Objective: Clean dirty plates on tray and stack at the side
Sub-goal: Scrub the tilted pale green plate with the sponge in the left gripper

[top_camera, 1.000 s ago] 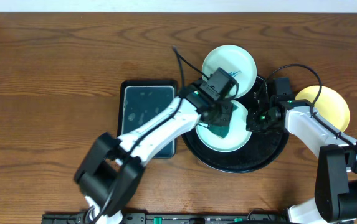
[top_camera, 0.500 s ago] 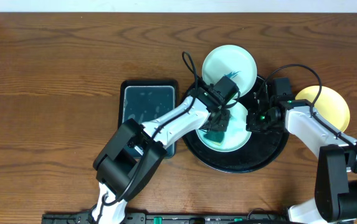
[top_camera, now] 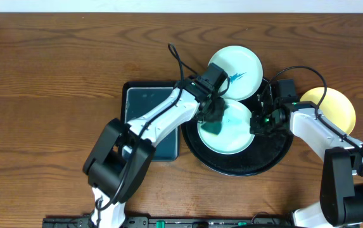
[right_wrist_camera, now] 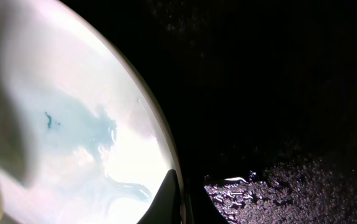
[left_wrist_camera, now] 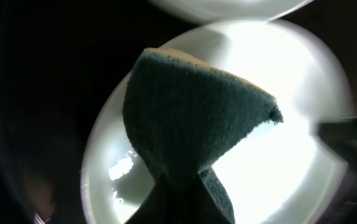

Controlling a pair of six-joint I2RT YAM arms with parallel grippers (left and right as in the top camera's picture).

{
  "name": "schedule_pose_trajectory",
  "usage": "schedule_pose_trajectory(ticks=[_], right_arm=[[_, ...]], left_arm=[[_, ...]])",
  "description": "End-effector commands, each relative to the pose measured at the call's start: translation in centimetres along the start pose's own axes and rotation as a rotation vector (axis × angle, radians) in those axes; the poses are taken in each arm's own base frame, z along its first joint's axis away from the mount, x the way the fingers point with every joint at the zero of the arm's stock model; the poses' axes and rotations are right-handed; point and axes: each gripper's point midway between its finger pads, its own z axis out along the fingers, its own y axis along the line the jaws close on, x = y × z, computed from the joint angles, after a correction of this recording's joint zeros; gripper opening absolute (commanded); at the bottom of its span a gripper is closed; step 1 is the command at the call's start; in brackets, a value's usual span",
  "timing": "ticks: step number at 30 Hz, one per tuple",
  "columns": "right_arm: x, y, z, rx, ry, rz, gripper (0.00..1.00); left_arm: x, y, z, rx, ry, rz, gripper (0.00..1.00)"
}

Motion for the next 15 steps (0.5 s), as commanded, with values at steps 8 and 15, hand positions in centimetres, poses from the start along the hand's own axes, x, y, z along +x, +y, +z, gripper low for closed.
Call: schedule_pose_trajectory(ticks=[8,15], right_arm=[[0.5,-0.3,0.4,0.028,0.014,0.006,0.01],[0.5,-0.3,0.4,0.028,0.014,0.006,0.01]], left_arm=[[0.8,-5.5,0.6,0.099,-0.025,0.128,0.08],[1.8,-4.6,3.6,0.072,0.027,0.109,0.07]])
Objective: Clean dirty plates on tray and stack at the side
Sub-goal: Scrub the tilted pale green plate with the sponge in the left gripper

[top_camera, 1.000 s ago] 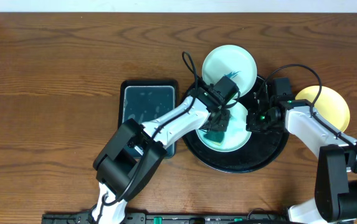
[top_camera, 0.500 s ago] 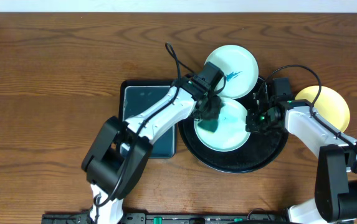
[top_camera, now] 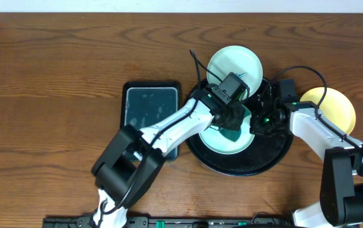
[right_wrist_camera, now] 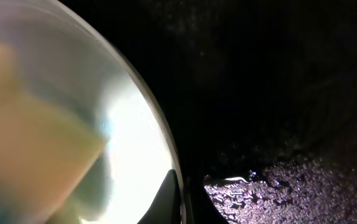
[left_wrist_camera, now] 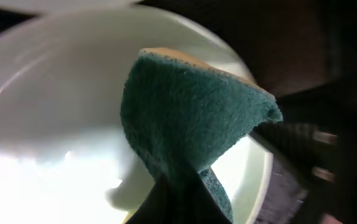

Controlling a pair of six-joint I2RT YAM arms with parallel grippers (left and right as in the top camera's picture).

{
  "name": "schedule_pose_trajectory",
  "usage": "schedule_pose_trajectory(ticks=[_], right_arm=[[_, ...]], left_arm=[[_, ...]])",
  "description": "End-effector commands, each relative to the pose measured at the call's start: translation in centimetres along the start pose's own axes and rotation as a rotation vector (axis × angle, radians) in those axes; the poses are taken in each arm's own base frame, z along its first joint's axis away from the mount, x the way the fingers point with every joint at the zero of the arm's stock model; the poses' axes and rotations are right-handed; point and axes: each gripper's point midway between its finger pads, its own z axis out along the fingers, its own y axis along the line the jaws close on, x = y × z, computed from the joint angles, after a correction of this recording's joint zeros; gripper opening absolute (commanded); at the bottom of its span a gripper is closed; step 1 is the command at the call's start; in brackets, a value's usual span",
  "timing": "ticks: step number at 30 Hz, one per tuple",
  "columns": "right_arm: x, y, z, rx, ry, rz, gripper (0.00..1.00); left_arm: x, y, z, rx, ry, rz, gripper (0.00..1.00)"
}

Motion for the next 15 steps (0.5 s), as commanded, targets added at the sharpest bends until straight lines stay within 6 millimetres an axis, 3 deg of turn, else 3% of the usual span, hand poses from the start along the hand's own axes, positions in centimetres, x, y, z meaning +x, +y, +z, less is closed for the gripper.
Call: schedule_pose_trajectory(ticks=[1,5,9,15], right_arm=[[0.5,-0.3,0.4,0.028,0.014,0.003,0.01],[0.6,-0.4,0.4,0.029,0.018,0.003,0.01],[0.7,-0.4,0.4,0.030,0.021,0.004,0.01],[0.8,-0.4,0.4,0.031,0.025,0.005,0.01]], left_arm=[[0.3,0.7,1.5,-0.010,0.031,-0.006,0.07],[0.7,3.9,1.8,-0.155,0.033,-0.016,0.08],[0.5,7.7,0.7,-0.289,0.040,0.004,0.07],[-0.3,12.0,-1.6,-0.324,0.052,-0.093,0.07]])
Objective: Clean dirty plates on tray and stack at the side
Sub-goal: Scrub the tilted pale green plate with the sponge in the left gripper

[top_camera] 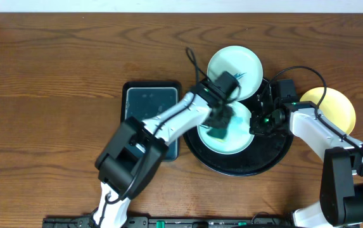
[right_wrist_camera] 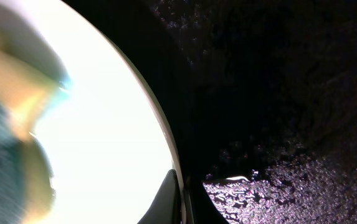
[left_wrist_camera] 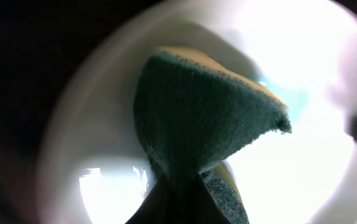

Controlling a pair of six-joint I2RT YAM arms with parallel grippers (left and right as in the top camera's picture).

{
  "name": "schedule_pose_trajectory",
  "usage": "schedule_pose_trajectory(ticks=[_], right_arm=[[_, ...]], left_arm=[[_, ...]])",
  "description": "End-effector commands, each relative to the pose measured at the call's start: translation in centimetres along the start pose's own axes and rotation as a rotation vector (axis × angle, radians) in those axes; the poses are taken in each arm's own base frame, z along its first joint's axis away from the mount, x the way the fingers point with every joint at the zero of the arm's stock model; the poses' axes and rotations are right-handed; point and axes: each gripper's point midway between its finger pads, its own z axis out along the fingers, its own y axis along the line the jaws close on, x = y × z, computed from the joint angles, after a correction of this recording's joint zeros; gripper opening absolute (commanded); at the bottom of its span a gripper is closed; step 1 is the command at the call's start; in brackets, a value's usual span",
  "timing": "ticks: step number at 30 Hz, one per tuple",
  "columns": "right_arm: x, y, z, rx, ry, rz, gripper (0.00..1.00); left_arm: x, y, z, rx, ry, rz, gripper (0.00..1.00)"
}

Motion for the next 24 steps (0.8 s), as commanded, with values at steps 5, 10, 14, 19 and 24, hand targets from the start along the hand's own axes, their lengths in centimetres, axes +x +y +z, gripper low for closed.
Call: schedule_pose_trajectory(ticks=[5,10,14,19,24], right_arm=[[0.6,-0.5,0.4,0.034,0.019,0.005,0.01],[0.6,-0.5,0.4,0.034,0.019,0.006,0.01],[0.6,-0.5,0.4,0.034,0.019,0.005,0.01],[0.6,-0.5,0.4,0.034,0.019,0.005,0.01],[0.6,-0.5,0.4,0.033,0.019,0.005,0.01]], left_arm=[[-1.8,5.4,-4.1,-0.029,-0.045,-0.043,0.07],[-3.1,3.8,-10.6,0.083,-0.165,-0.038,0.08],[-3.8,4.5,-14.6,0.093,-0.255,-0.036,0.08],[-3.7,7.7,-16.0,0.062,-0.261,-0.088,0.07],[-2.8,12.3,-15.1,0.007,-0.214,-0.171,0.08]])
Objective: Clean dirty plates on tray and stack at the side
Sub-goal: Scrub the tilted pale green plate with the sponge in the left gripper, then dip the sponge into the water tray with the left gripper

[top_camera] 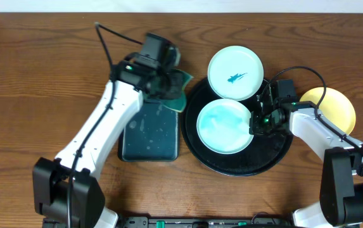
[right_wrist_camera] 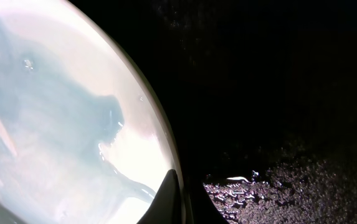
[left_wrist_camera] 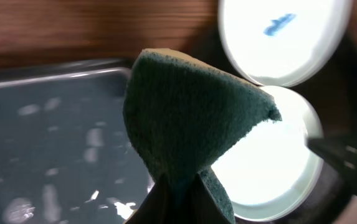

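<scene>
A white plate [top_camera: 224,125] smeared with pale blue lies in the round black tray [top_camera: 276,155]. My right gripper [top_camera: 256,125] is shut on its right rim, and the right wrist view shows the fingertips [right_wrist_camera: 171,190] pinching the plate [right_wrist_camera: 60,106]. A second white plate [top_camera: 235,73] with a small blue mark sits at the tray's far edge. My left gripper [top_camera: 166,81] is shut on a folded green sponge [top_camera: 178,90], held over the far right corner of the water tray [top_camera: 148,136]. In the left wrist view the sponge [left_wrist_camera: 190,112] fills the middle.
A yellow plate [top_camera: 331,107] lies on the table right of the black tray, beside my right arm. The dark rectangular water tray [left_wrist_camera: 47,143] holds shallow liquid. Brown wooden table [top_camera: 42,76] stretches to the left.
My left gripper with the sponge was on the smeared plate and is now off it, to the left over the water tray's corner. The right gripper still holds the rim.
The sponge rested on the plate's left part, then on its right part near my right gripper, then back toward the left middle. My right gripper held the rim throughout. Now the sponge is off the plate, whose face shows a pale blue film.
</scene>
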Controlling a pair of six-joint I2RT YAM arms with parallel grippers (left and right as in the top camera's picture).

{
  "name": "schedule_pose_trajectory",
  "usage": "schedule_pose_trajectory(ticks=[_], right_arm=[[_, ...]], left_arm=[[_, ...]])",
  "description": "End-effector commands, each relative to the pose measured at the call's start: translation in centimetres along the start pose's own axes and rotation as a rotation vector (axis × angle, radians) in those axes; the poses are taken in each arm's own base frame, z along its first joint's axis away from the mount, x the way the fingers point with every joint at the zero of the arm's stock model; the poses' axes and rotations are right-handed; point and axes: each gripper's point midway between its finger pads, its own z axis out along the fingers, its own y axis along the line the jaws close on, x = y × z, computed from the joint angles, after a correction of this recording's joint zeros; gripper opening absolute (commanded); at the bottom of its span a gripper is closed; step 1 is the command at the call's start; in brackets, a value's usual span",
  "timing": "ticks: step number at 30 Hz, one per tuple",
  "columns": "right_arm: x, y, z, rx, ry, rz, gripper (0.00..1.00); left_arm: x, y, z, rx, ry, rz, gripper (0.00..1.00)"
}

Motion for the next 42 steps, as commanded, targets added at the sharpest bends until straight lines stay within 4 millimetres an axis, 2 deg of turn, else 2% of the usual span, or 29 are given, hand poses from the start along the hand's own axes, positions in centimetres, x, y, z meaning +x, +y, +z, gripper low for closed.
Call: schedule_pose_trajectory(ticks=[1,6,18,22,36,39,42], right_arm=[[0.5,-0.6,0.3,0.038,0.015,0.004,0.01],[0.5,-0.6,0.3,0.038,0.014,0.004,0.01],[0.5,-0.6,0.4,0.038,0.014,0.003,0.01],[0.5,-0.6,0.3,0.038,0.014,0.003,0.01],[0.5,-0.6,0.3,0.038,0.015,0.004,0.01],[0.5,-0.6,0.3,0.038,0.015,0.004,0.01],[0.5,-0.6,0.3,0.038,0.015,0.004,0.01]], left_arm=[[0.5,3.4,0.8,-0.052,0.035,-0.036,0.07],[1.6,6.1,2.3,-0.086,0.101,-0.100,0.08],[2.6,6.8,4.3,-0.105,0.163,-0.111,0.08],[3.0,8.7,5.1,-0.198,0.178,-0.109,0.08],[8.1,11.6,12.0,-0.254,0.410,-0.151,0.07],[8.6,11.7,12.3,-0.254,0.429,-0.159,0.08],[8.2,11.5,11.9,-0.252,0.419,-0.156,0.08]])
